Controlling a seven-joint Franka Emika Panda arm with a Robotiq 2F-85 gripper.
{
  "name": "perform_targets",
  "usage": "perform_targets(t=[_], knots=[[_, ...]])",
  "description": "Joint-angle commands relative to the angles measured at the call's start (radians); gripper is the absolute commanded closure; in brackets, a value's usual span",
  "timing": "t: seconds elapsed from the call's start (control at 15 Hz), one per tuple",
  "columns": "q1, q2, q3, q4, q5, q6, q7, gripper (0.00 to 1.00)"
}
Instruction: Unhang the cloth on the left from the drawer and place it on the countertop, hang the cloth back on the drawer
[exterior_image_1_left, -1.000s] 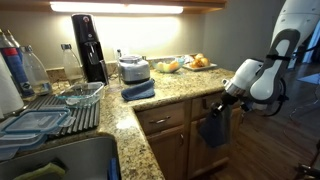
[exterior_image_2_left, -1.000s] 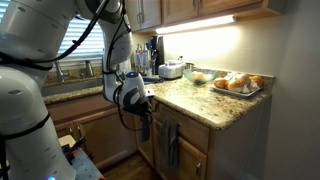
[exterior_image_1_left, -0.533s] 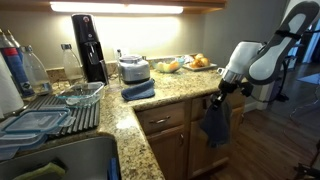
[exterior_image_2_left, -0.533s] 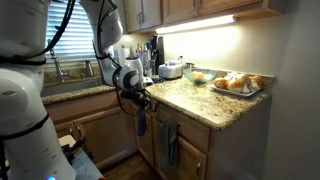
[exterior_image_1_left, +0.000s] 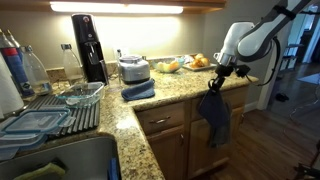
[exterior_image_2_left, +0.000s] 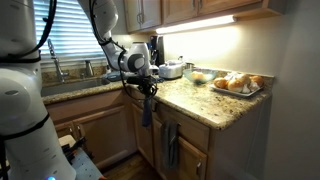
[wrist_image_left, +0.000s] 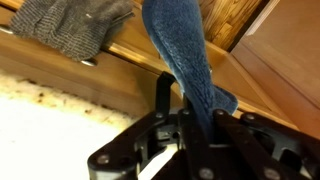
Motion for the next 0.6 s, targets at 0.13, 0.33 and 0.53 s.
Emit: perform_targets(t=[0.13,0.33,0.53], knots=[[0.122,-0.061,-0.172,0.122,-0.007,-0.149,0.017,0.96],[0.156,-0.051,-0.229,0.199,-0.038,-0.163,0.050,0.96],[0.183,-0.025,-0.280,0.265,-0.105,-0.135,0.125,0.96]])
